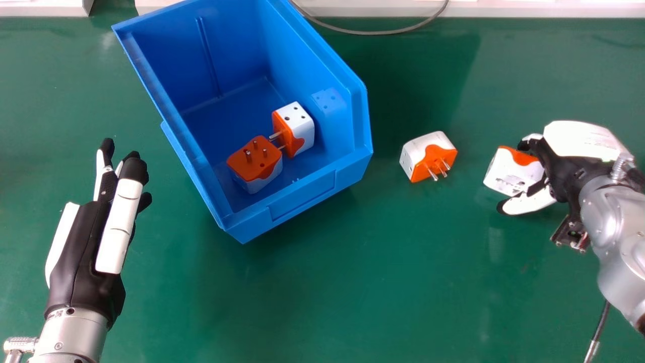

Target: Pick all objects and put in blue box

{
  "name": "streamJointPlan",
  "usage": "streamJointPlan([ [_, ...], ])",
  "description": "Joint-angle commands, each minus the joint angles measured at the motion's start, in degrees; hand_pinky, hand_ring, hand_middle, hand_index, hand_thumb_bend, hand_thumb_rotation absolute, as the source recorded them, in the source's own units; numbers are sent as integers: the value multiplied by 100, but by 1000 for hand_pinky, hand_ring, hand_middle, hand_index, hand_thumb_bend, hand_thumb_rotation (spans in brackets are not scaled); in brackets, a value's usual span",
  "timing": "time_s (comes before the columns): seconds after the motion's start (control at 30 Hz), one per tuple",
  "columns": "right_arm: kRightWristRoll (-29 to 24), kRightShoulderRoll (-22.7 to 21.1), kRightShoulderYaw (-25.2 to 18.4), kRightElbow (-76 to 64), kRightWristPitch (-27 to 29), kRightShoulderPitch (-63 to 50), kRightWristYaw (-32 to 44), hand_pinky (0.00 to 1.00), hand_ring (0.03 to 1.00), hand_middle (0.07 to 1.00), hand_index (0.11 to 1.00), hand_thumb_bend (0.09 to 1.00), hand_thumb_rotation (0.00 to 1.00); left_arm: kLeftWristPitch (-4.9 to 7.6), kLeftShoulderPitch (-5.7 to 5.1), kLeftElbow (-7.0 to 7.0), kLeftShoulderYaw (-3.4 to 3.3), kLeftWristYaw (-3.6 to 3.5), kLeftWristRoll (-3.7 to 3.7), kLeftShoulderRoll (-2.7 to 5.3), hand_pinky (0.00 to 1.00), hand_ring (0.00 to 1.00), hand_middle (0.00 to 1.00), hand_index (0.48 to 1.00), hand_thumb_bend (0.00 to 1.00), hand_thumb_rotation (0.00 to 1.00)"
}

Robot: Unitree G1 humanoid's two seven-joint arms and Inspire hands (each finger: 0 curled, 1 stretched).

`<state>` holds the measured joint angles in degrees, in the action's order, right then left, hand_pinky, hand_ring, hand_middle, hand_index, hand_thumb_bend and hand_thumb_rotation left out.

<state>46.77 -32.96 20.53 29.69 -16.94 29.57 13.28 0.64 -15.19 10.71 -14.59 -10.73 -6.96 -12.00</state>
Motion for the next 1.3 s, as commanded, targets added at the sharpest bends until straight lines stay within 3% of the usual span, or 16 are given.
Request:
streamJointPlan([
  [0.0,40,-56,25,79,18,266,-66,767,852,876,847,387,370,99,-48,152,-53,-5,-76,-9,935,961,990,982,753,965],
  [0.2,61,-9,173,329,74,473,-121,757,850,878,847,389,389,91,-119,253,-62,-12,-94,2,932,960,989,981,748,965],
  [0.47,241,46,433,596,107,589,-456,731,825,852,822,377,392,77,-150,284,-77,-26,-124,-17,934,961,989,982,747,965],
  [0.5,314,52,473,644,112,578,-637,633,717,759,759,404,314,78,-161,293,-82,-33,-132,-18,934,961,990,982,747,965],
  [0.53,349,52,486,682,141,547,-862,633,717,759,759,404,314,72,-169,307,-85,-38,-136,-19,934,961,990,982,747,965],
  [0.57,328,54,448,710,207,498,-1100,444,511,626,656,446,200,66,-176,321,-87,-40,-140,-19,935,962,990,983,746,965],
  [0.6,275,54,399,743,286,454,-1301,444,511,626,656,446,200,68,-189,332,-89,-42,-148,-19,935,962,990,983,746,965],
  [0.67,224,31,383,857,472,428,-1575,265,317,541,568,484,102,61,-209,362,-88,-41,-158,-19,936,962,991,983,744,966],
  [0.7,178,-14,376,924,656,430,-1673,265,317,541,568,484,102,54,-218,378,-87,-39,-156,-19,936,962,991,983,744,966],
  [0.8,19,-77,302,1087,1072,450,-1843,132,173,493,512,511,33,31,-236,418,-84,-35,-154,-20,937,963,991,984,743,967],
  [0.97,-112,1,241,1162,987,495,-1677,96,134,475,491,521,8,31,-240,408,-103,-50,-181,-30,939,964,992,985,740,968],
  [1.27,-18,73,339,1056,719,456,-1757,102,142,470,485,524,0,31,-234,398,-102,-24,-150,-30,943,966,993,987,737,970],
])
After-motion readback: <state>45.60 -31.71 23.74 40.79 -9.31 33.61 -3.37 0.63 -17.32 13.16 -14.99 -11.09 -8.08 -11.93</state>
